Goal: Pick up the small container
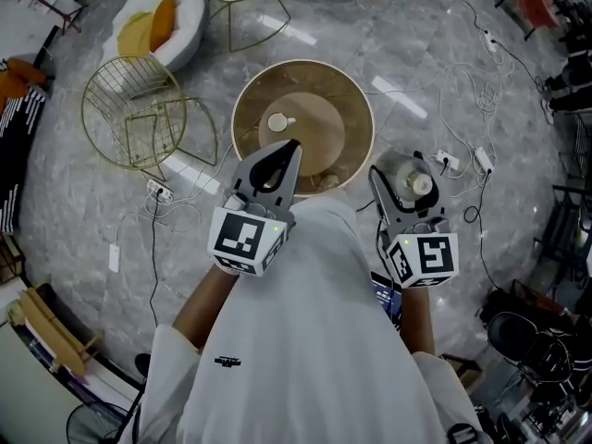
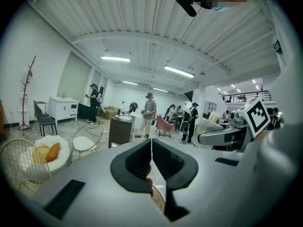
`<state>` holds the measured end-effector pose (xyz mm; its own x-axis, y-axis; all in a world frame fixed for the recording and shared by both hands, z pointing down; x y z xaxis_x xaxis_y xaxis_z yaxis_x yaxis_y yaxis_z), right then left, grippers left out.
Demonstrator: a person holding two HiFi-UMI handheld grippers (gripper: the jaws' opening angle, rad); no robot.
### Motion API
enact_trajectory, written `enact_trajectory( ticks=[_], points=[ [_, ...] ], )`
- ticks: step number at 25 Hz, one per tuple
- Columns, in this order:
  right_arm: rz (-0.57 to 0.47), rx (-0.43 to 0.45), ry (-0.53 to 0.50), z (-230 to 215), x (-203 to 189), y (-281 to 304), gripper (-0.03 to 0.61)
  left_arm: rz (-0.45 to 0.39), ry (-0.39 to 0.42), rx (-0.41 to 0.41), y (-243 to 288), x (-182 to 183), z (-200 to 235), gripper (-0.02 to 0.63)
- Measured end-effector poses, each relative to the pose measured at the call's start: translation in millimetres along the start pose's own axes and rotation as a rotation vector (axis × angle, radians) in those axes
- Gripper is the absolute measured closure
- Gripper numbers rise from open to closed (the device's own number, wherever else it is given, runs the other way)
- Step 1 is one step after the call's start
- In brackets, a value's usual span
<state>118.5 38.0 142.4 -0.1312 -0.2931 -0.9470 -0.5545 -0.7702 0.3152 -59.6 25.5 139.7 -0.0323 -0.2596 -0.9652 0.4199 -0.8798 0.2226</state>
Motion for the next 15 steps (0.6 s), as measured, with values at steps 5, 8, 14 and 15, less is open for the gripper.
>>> enact_trajectory(
  ticks=[5, 8, 14, 15],
  points=[
    [0.001, 0.003, 0.005, 4.9, 1.2, -2.0, 0.241, -0.005, -0.003, -0.002, -3.8, -0.4, -1.4, 0.59],
    [0.005, 0.008, 0.011, 11.8, -0.2, -4.9, 0.241, -0.009, -0.007, 0.002, -10.4, -2.3, -2.8, 0.59],
    [0.0, 0.03, 0.0, 25.3, -2.8, -5.3, 0.241, -0.027, -0.006, 0.009, -20.4, -3.8, -0.7, 0.589],
    [0.001, 0.028, 0.001, 26.9, -2.6, -5.2, 0.241, -0.03, -0.007, 0.012, -21.4, -2.9, 1.1, 0.591]
  ],
)
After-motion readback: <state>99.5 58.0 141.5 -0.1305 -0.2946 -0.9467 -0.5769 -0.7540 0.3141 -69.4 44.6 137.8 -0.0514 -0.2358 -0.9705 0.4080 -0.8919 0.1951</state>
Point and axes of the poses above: the fingertips, and each gripper's own axes: y forward along the fingers, z to its left, x out of its top, the point moved 2 cm from there along -y, backward along the fingers, and after that the axes turned 9 degrees about x, right-handed, at the moved point
